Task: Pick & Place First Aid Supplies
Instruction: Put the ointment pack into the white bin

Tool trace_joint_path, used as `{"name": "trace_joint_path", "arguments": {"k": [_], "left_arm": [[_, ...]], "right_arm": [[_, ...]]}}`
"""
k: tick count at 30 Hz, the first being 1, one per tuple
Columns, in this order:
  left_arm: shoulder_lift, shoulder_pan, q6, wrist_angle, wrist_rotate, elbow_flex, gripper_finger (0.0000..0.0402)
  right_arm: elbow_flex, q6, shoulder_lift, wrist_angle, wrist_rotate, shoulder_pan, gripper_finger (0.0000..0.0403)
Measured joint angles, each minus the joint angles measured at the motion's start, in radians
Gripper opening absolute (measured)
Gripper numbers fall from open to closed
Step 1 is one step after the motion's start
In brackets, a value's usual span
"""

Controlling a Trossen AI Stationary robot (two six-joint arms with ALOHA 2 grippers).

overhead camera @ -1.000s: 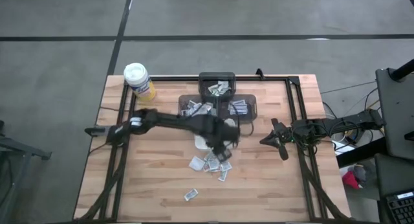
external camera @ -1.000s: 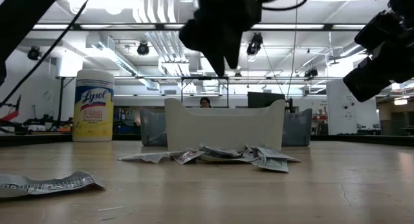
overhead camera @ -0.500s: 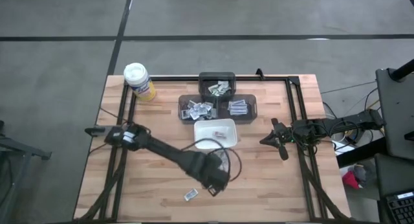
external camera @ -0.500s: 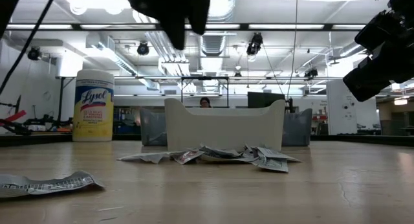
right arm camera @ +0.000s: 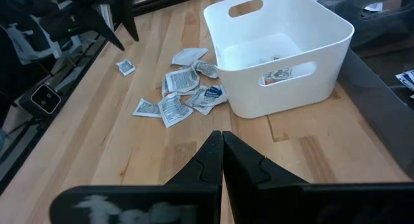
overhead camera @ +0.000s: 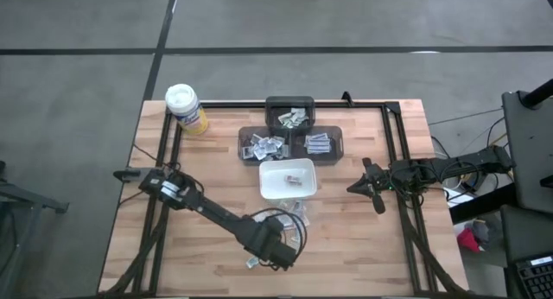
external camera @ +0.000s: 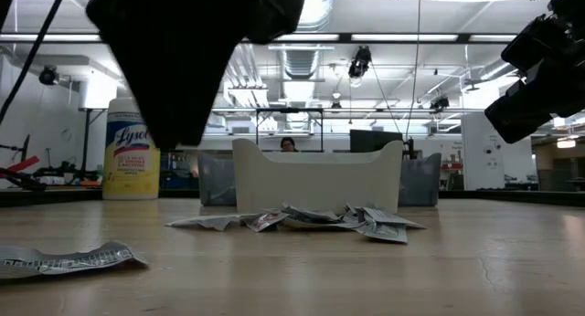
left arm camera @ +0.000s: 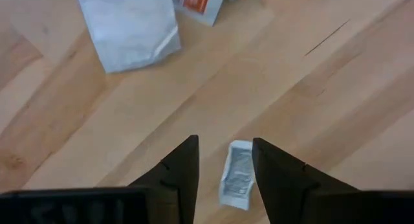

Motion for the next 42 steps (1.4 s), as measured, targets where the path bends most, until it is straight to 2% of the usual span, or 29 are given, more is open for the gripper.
{"name": "trace_joint_path", "arguments": {"k": [7, 14, 20, 36, 42], "left_arm": [[0.000, -0.017, 0.011, 0.031, 0.058, -0.081, 0.0138], [0.000, -0.030, -0.005, 0.180, 0.119, -0.153, 0.0138], [0.000, -0.033, -0.047, 0.179, 0.121, -0.176, 0.0138], [-0.005, -0.035, -0.045, 0.254, 0.152, -0.262, 0.0137], [-0.006, -0.035, -0.041, 0.260, 0.152, -0.276, 0.0117]], "right_arm": [[0.000, 0.000, 0.000, 0.000, 0.000, 0.000, 0.0008], [0.000, 0.000, 0.000, 0.000, 0.000, 0.000, 0.0008], [0.000, 0.000, 0.000, 0.000, 0.000, 0.000, 0.0008], [0.000, 0.000, 0.000, 0.001, 0.000, 0.000, 0.0008], [0.000, 0.000, 0.000, 0.001, 0.000, 0.000, 0.0008]]}}
